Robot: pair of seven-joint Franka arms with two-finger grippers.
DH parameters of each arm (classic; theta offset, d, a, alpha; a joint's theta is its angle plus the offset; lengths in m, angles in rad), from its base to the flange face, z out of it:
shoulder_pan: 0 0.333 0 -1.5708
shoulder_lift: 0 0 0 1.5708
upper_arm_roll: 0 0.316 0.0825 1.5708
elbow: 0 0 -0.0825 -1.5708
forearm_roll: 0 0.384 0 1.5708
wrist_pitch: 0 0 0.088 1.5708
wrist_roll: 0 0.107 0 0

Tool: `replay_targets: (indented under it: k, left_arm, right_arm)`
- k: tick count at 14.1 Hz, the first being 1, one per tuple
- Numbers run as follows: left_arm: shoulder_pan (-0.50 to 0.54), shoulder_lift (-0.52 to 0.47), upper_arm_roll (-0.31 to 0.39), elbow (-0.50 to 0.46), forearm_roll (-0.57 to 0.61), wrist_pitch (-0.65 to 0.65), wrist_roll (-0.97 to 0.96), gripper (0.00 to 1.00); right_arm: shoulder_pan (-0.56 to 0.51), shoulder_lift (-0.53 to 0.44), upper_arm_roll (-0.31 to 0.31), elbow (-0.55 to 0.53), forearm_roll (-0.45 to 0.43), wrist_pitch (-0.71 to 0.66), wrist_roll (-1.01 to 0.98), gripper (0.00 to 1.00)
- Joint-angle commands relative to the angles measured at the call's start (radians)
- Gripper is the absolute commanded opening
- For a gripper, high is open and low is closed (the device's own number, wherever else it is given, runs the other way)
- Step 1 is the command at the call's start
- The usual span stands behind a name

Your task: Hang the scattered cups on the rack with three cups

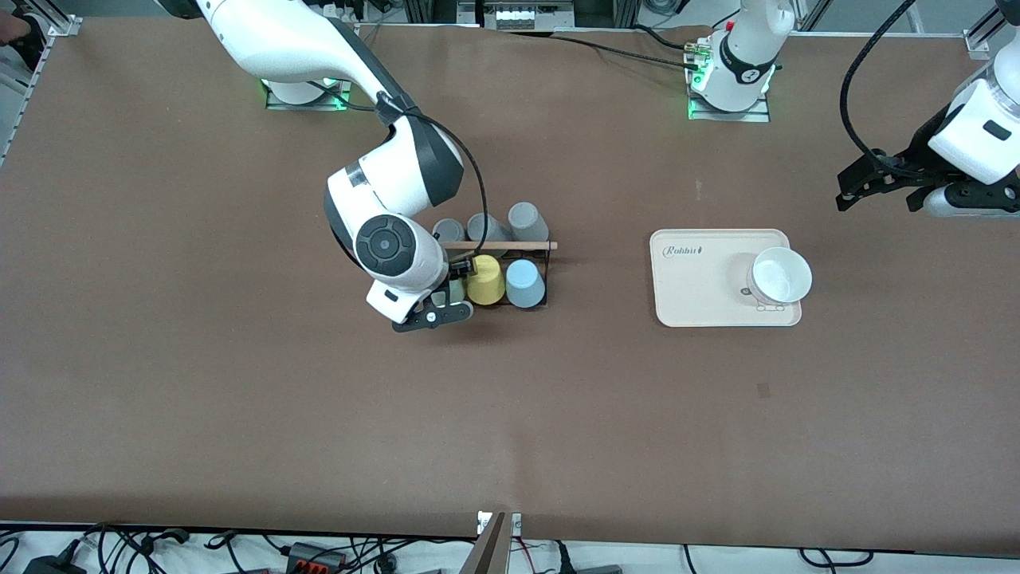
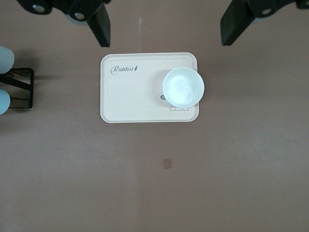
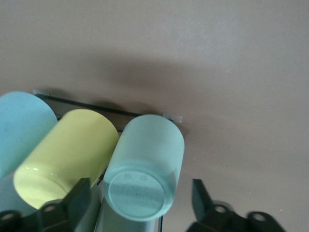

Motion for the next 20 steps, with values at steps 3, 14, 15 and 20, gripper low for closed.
replay_targets:
  k: [3, 14, 15, 20]
  left_arm:
    - [0.004, 0.036, 0.002, 0.053, -0.012, -0.012, 0.017, 1.0]
    - [0.006, 0.03, 0.0, 0.057, -0.009, -0.077, 0.005, 1.0]
    - [0.007, 0.027, 0.002, 0.054, -0.009, -0.094, 0.0, 1.0]
    - [0.023, 0.024, -0.013, 0.053, -0.009, -0.1, -0.004, 1.0]
  right_arm:
    - [-0.019, -0.07, -0.019, 0.037, -0.011, -0.068, 0.024, 1.0]
    - [-0.134, -0.254, -0.196, 0.057, -0.062, -0.145, 0.004, 1.0]
    - [-0.163, -0.27, -0.193, 0.057, -0.059, -0.156, -0.004, 1.0]
    - [-0.321, -0.311, -0.188, 0.054, -0.051, -0.199, -0.191, 1.0]
